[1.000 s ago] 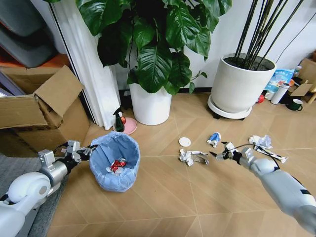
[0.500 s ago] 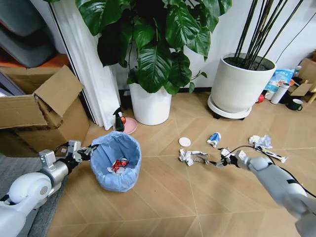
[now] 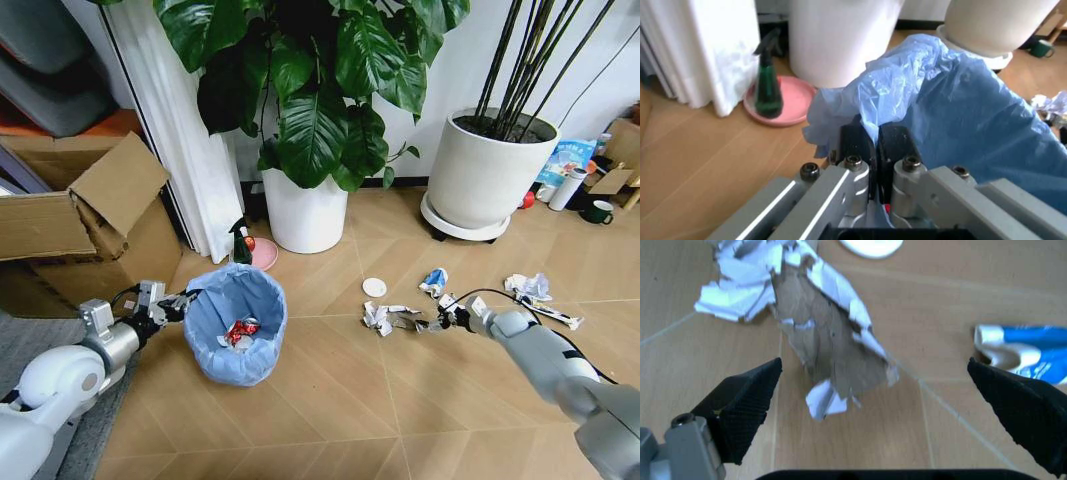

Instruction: Pick up the trash bin and place the garbage on the floor into it.

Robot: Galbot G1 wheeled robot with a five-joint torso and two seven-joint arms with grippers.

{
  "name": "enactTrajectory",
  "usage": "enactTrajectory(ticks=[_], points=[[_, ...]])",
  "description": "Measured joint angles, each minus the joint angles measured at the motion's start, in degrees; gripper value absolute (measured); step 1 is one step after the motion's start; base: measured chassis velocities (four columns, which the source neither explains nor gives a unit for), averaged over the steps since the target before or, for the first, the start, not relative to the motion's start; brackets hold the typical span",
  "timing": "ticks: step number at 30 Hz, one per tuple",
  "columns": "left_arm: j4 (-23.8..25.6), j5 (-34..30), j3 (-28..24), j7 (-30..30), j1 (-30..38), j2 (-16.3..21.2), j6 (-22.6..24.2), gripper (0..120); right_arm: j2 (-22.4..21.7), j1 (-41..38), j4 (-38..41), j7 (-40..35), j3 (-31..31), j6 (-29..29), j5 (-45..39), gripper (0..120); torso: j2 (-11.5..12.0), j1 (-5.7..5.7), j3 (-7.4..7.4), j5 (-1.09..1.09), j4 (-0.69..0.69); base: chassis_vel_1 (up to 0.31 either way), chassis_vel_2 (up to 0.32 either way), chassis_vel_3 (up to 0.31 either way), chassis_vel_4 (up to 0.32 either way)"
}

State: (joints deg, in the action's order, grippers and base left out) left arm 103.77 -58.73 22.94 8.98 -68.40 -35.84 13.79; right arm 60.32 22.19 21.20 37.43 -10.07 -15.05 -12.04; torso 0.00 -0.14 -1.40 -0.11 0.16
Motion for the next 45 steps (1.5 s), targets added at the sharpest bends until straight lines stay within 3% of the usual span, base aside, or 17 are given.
enactTrajectory(ticks=[15,34,45], points=[[-0.8,-0.6,-1.7,0.2,1.9,-0.1,0.0,0,3.9,0.5,-3.4,-2.3,-0.3,1.7,-0.2,100,0.0,0.00,0.00,-0.01,-0.02,0.000,0.000,0.000,0.000],[-0.2,-0.7,-1.7,0.3,2.1,0.0,0.0,0,4.3,1.4,-3.4,-7.1,0.6,2.4,0.4,100,0.0,0.01,0.00,-0.02,0.00,0.000,0.000,0.000,0.000],[0.4,-0.8,-1.8,0.4,2.3,0.0,0.0,0,6.9,-2.4,-4.4,-5.9,-2.5,2.4,-0.5,100,0.0,0.01,0.00,-0.01,-0.02,0.000,0.000,0.000,0.000]])
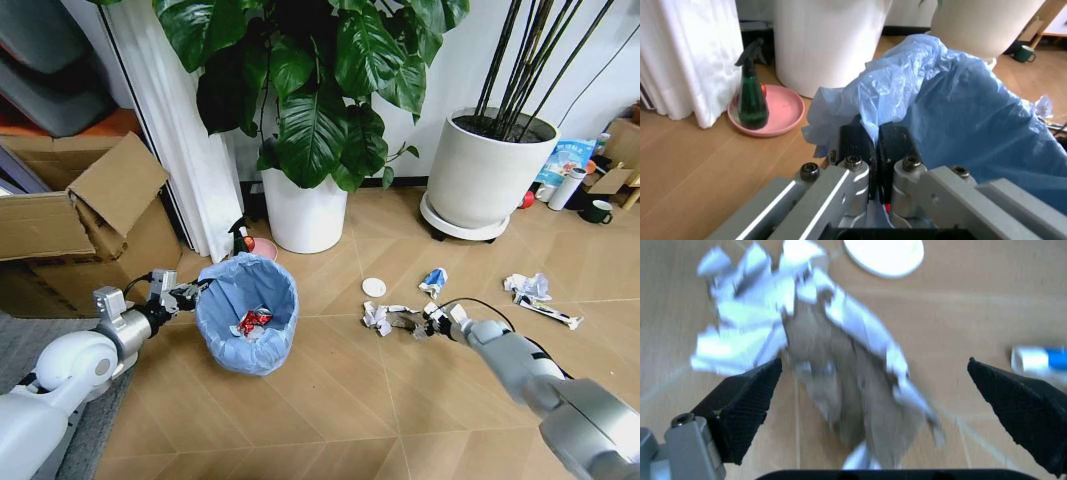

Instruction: Pick up the trash bin and place the garbage on the floor into it.

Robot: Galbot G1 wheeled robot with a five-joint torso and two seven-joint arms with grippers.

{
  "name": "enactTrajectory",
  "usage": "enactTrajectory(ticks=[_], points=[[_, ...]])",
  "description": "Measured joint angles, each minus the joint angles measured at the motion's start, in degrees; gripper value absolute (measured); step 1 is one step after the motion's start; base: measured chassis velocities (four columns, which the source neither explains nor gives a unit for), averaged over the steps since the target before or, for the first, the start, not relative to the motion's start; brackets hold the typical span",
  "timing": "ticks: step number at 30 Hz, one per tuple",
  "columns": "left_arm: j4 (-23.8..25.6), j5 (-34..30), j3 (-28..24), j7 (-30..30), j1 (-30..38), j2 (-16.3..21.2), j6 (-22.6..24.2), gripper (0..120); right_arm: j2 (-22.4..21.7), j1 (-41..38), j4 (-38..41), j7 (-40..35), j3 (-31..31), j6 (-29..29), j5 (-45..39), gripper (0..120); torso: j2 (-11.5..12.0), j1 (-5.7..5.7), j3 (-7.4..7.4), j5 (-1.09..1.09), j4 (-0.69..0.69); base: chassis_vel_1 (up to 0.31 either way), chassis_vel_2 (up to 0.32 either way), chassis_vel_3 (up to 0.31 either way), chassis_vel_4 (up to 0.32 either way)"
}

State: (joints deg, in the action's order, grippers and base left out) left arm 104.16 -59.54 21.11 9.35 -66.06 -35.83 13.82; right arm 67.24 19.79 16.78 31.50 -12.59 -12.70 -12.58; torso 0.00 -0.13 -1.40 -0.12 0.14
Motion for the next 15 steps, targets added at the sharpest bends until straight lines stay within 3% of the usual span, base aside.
enactTrajectory(ticks=[15], points=[[0.8,-0.1,1.4,0.4,-1.4,0.0,-0.1,0,2.7,-3.1,-1.8,-1.9,-6.2,1.9,1.3,97,0.0,0.00,0.00,0.00,0.01,0.000,0.000,0.000,0.000]])
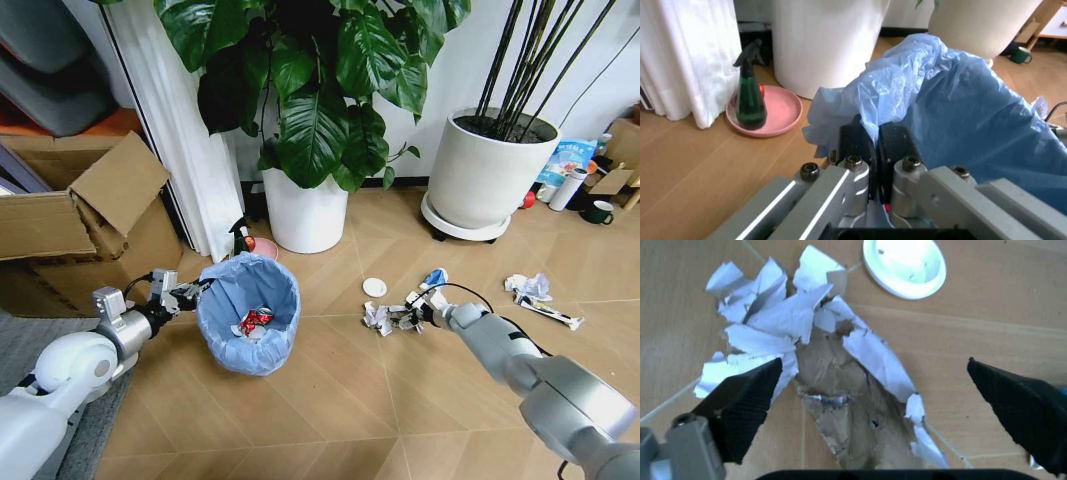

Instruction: Pick up the trash bin and place the garbage on the floor into it.

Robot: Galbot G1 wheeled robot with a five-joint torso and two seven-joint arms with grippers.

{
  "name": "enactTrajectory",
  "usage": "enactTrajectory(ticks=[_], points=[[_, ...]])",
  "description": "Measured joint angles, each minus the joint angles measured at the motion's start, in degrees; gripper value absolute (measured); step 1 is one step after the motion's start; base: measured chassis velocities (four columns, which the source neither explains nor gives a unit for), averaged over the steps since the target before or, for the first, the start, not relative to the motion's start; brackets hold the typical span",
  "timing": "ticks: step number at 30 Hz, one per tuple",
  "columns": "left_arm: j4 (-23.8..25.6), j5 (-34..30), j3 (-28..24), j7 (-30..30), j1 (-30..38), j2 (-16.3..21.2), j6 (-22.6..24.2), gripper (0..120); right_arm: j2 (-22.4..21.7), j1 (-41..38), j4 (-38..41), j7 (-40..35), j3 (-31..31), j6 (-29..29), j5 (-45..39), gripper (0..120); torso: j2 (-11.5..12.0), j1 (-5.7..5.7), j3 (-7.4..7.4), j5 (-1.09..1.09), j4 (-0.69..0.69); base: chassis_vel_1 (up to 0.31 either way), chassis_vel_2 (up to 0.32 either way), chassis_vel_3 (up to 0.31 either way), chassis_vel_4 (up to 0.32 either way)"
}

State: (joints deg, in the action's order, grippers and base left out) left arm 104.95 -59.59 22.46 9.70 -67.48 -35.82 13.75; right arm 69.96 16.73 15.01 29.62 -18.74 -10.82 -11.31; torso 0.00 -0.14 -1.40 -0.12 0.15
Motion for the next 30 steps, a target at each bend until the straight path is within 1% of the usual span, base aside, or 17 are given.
enactTrajectory(ticks=[3,4,6,7,8,10,11,12,15,16,17,20,21,24,25,27,30], points=[[0.3,0.0,0.0,-0.1,0.0,-0.1,0.0,0,0.7,0.0,-1.4,-0.9,-1.2,1.0,-0.2,86,0.0,0.00,0.00,0.00,0.00,0.000,0.000,0.000,0.000],[0.3,0.0,0.0,-0.1,0.0,-0.1,0.0,0,0.7,0.0,-1.4,-0.9,-1.2,1.0,-0.2,86,0.0,0.00,0.00,0.00,0.00,0.000,0.000,0.000,0.000],[0.6,0.0,0.0,-0.1,0.1,-0.1,0.0,0,1.1,0.0,-2.1,-1.4,-1.2,1.3,-0.8,74,0.0,0.00,0.00,0.01,0.01,0.000,0.000,0.000,0.000],[0.6,-0.1,0.0,-0.2,0.2,-0.1,0.0,0,1.2,0.1,-2.3,-1.7,-1.2,1.4,-1.1,70,0.0,0.00,0.00,0.01,0.00,0.000,0.000,0.000,0.000],[0.6,-0.1,0.0,-0.2,0.2,-0.1,0.0,0,1.2,0.1,-2.3,-1.7,-1.2,1.4,-1.1,70,0.0,0.00,0.00,0.01,0.00,0.000,0.000,0.000,0.000],[0.8,-0.1,0.0,-0.3,0.3,-0.1,0.0,0,1.3,0.4,-2.4,-2.0,-1.3,1.5,-1.4,59,0.0,0.00,0.00,0.01,0.00,0.000,0.000,0.000,0.000],[0.8,-0.1,0.0,-0.3,0.3,-0.1,0.0,0,1.3,0.4,-2.4,-2.1,-1.3,1.5,-1.4,56,0.0,0.00,0.00,0.01,0.00,0.000,0.000,0.000,0.000],[0.8,-0.1,0.0,-0.3,0.3,-0.1,0.0,0,1.3,0.4,-2.4,-2.1,-1.3,1.5,-1.4,56,0.0,0.00,0.00,0.01,0.00,0.000,0.000,0.000,0.000],[0.8,-0.1,0.0,-0.3,0.2,-0.2,0.1,0,1.5,0.7,-3.0,-3.0,-1.3,1.6,-1.5,40,0.0,0.00,0.00,0.00,0.01,0.000,0.000,0.000,0.000],[0.9,-0.1,0.0,-0.3,0.2,-0.2,0.1,0,1.5,0.8,-3.1,-3.2,-1.3,1.7,-1.5,38,0.0,0.00,0.00,0.01,0.00,0.000,0.000,0.000,0.000],[0.9,-0.1,0.0,-0.3,0.2,-0.2,0.1,0,1.5,0.8,-3.1,-3.2,-1.3,1.7,-1.5,38,0.0,0.00,0.00,0.01,0.00,0.000,0.000,0.000,0.000],[0.9,-0.1,0.0,-0.3,0.0,-0.2,0.1,0,1.5,1.0,-3.2,-4.1,-1.4,1.8,-1.5,23,0.0,0.00,0.00,0.00,0.00,0.000,0.000,0.000,0.000],[0.9,-0.1,0.0,-0.3,0.0,-0.2,0.1,0,1.5,1.0,-3.2,-4.1,-1.4,1.8,-1.5,23,0.0,0.00,0.00,0.00,0.00,0.000,0.000,0.000,0.000],[1.1,-0.1,0.2,-0.4,-0.1,-0.2,0.1,0,1.3,1.3,-3.1,-5.0,-1.4,1.8,-1.5,9,0.0,0.00,0.00,0.01,0.00,0.000,0.000,0.000,0.000],[1.1,-0.1,0.2,-0.4,-0.1,-0.2,0.1,0,1.3,1.3,-3.1,-5.0,-1.4,1.8,-1.5,9,0.0,0.00,0.00,0.01,0.00,0.000,0.000,0.000,0.000],[1.1,0.0,0.2,-0.4,-0.3,-0.2,0.1,0,1.1,1.4,-2.5,-5.8,-1.0,1.7,-1.8,0,0.0,0.00,0.00,0.01,0.01,0.000,0.000,0.000,0.000],[1.2,0.1,0.2,-0.4,-0.5,-0.3,0.1,0,0.6,1.5,-1.4,-6.0,-0.9,1.5,-2.3,0,0.0,0.00,0.00,0.01,0.00,0.000,0.000,0.000,0.000]])
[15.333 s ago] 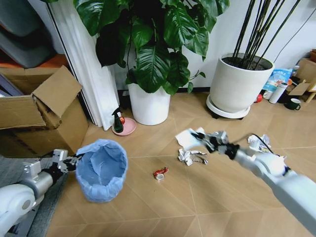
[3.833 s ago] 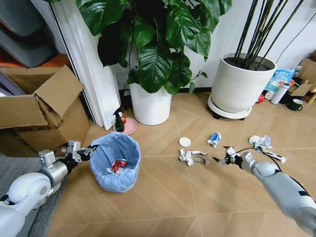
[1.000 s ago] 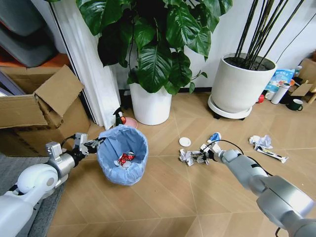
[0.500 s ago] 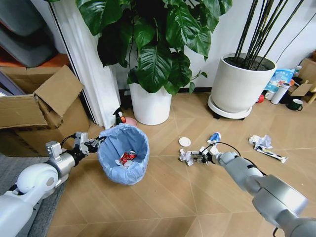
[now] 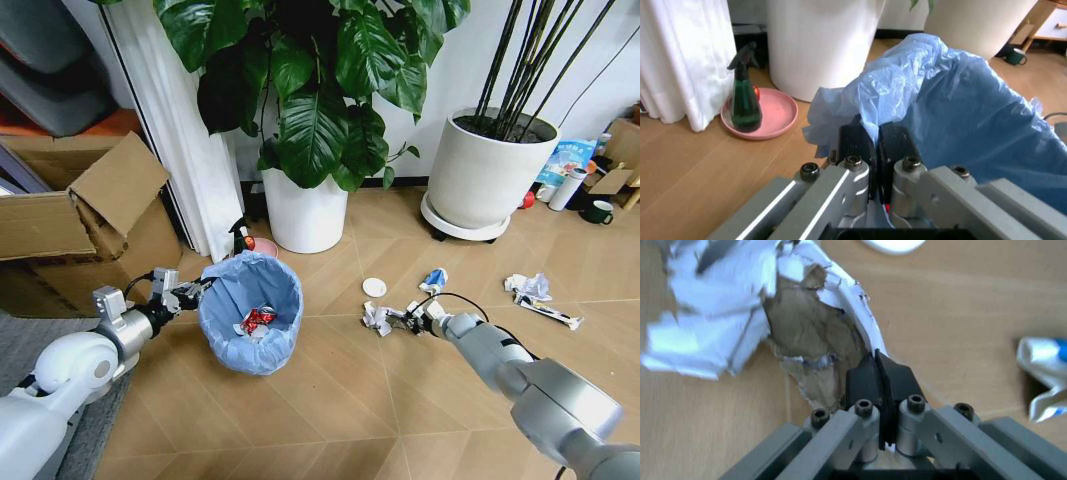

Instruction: Pick up the trash bin and place the garbage on the floor into it.

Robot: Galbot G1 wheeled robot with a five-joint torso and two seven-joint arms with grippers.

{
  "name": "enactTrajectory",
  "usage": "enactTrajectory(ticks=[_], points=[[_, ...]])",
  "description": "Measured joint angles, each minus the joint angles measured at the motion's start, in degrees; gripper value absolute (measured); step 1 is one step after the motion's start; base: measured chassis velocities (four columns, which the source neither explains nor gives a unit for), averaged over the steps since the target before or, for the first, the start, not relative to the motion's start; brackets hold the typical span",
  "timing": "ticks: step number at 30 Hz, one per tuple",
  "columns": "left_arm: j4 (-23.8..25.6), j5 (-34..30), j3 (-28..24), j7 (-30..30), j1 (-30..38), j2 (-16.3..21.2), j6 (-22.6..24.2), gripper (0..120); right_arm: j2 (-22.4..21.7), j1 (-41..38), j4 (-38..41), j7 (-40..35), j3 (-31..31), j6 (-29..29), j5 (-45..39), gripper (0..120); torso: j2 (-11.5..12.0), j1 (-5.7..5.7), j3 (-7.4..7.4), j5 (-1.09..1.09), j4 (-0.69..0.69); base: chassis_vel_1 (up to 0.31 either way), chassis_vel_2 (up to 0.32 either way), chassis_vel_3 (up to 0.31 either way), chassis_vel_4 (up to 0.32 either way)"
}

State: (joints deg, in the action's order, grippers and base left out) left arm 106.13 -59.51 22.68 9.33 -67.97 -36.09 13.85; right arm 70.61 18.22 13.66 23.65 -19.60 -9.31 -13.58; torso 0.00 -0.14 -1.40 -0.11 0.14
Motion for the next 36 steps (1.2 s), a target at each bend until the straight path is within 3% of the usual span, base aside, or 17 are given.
enactTrajectory(ticks=[10,25,36], points=[[0.4,0.3,0.9,-0.1,-1.3,0.2,0.0,0,-6.3,1.7,10.9,1.8,-0.7,0.3,-4.6,0,0.0,0.00,0.00,-0.01,0.03,0.000,0.000,0.000,0.000],[0.7,0.8,3.4,-1.3,-3.9,0.0,0.3,0,-6.6,-3.5,17.4,9.4,-2.4,-2.3,-6.6,0,0.0,0.00,0.00,-0.02,-0.03,0.000,0.000,0.000,0.000],[-4.1,1.6,-2.5,-1.6,0.7,-0.9,0.2,0,-15.5,-6.3,40.4,12.9,-3.6,-1.4,-16.7,0,0.0,0.00,0.00,-0.02,0.01,0.000,0.000,0.000,0.000]])
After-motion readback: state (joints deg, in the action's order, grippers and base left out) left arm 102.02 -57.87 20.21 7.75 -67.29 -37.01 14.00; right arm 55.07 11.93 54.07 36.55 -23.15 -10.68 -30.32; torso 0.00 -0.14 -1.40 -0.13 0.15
